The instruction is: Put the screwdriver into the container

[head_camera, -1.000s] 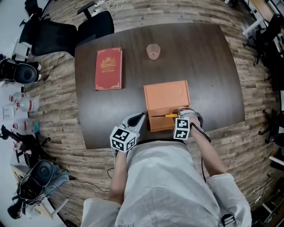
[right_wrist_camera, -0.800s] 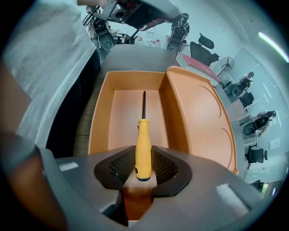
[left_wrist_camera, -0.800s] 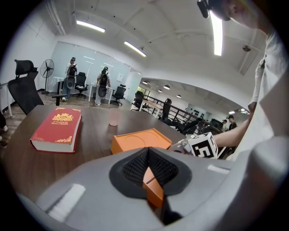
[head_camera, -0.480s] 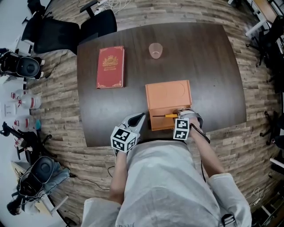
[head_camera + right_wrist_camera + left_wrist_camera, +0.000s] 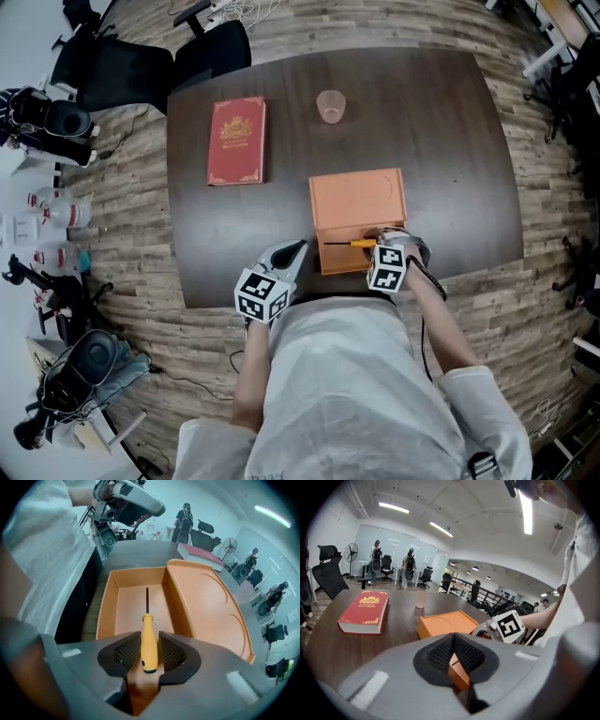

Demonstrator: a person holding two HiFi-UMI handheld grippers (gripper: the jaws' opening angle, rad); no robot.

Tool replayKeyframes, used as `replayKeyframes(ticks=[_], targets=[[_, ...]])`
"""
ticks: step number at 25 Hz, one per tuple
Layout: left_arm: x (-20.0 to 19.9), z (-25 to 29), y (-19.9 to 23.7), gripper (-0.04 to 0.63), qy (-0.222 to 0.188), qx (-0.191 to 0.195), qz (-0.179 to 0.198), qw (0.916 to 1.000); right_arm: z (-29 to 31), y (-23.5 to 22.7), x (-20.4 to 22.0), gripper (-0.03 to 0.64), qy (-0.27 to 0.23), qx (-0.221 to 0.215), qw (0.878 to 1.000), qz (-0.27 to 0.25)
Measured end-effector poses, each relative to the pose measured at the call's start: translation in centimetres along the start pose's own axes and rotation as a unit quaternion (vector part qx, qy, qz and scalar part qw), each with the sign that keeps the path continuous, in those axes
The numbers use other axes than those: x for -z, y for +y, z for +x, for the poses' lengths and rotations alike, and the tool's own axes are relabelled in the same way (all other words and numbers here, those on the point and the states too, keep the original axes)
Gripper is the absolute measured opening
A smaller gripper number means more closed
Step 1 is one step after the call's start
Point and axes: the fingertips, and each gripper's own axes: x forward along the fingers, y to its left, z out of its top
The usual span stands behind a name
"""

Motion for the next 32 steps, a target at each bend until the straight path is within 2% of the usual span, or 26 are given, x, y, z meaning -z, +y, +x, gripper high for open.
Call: replayKeyframes(ticks=[7,17,23,29,32], targets=[[-0.1,0.1,-0.2,0.054,0.001,0.002,0.004,1.0000,-0.6,-0.1,-0.8,0.110,-0.032,0.003,0.999,0.021],[-0.3,1.1,-1.4,0.054,0.010,0.006,0.008,0.9999,-3.4,-1.2,-2.1,0.110,-0.106,0.016,0.990,0.093],[0.2,2.0,-2.8,0.054,0.010,-0.013,-0.004,0.9999,-5.5,-1.8,-2.5,0.110,-0.171,0.024,0.974,0.146],[0.5,2.7,-3.2,0.054,-0.004,-0.050,-0.020,0.9985,-7.3,-3.4,-1.7,0.110,-0.224,0.028,0.954,0.196],[0.9,2.8,-3.7,0.054,-0.017,-0.072,-0.031,0.9968,-8.3,-3.5,-1.0,0.110,-0.245,0.028,0.948,0.204]])
